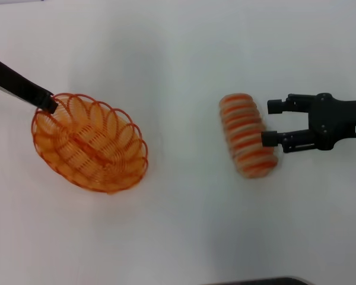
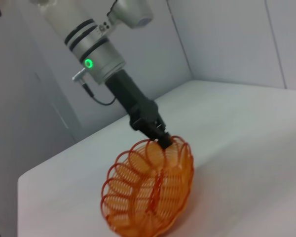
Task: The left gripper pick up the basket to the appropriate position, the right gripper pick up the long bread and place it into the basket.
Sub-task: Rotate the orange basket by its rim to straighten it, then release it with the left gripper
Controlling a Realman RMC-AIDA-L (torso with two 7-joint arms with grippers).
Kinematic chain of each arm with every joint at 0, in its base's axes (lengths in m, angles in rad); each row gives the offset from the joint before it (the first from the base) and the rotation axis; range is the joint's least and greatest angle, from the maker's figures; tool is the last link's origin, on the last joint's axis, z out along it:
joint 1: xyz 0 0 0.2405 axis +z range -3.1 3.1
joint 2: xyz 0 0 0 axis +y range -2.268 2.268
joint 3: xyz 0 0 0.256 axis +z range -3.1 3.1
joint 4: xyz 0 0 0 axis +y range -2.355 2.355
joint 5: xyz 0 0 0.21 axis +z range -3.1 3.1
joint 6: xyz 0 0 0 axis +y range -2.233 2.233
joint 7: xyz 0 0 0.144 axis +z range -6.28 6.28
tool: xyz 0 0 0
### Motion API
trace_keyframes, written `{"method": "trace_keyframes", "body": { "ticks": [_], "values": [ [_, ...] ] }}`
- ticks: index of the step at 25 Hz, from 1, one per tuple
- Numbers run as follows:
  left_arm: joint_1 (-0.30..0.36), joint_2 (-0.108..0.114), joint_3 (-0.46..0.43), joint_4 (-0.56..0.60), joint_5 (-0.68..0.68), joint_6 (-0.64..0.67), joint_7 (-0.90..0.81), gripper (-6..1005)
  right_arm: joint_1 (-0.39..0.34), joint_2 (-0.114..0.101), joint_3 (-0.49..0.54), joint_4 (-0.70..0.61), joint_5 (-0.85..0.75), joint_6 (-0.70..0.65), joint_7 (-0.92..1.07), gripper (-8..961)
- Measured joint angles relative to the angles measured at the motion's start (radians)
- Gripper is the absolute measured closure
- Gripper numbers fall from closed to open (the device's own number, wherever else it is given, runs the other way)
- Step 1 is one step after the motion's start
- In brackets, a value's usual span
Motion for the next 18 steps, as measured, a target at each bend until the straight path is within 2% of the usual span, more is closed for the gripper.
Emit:
{"method": "trace_keyframes", "body": {
  "ticks": [6,11,14,18],
  "values": [
    [0.009,-0.033,-0.003,0.065,-0.008,0.052,-0.113,925,0.007,0.015,0.055,0.006,0.002,0.043,0.005,8],
    [0.027,-0.058,-0.014,0.074,-0.020,0.037,-0.236,927,0.010,0.029,0.111,0.004,0.002,0.056,0.014,8],
    [0.040,-0.059,-0.015,0.072,-0.052,0.027,-0.262,928,0.011,0.034,0.168,0.010,0.005,0.055,0.004,8],
    [0.063,-0.060,-0.031,0.060,-0.127,0.009,-0.300,929,0.005,0.050,0.234,0.023,0.042,0.051,-0.035,8]
  ]
}}
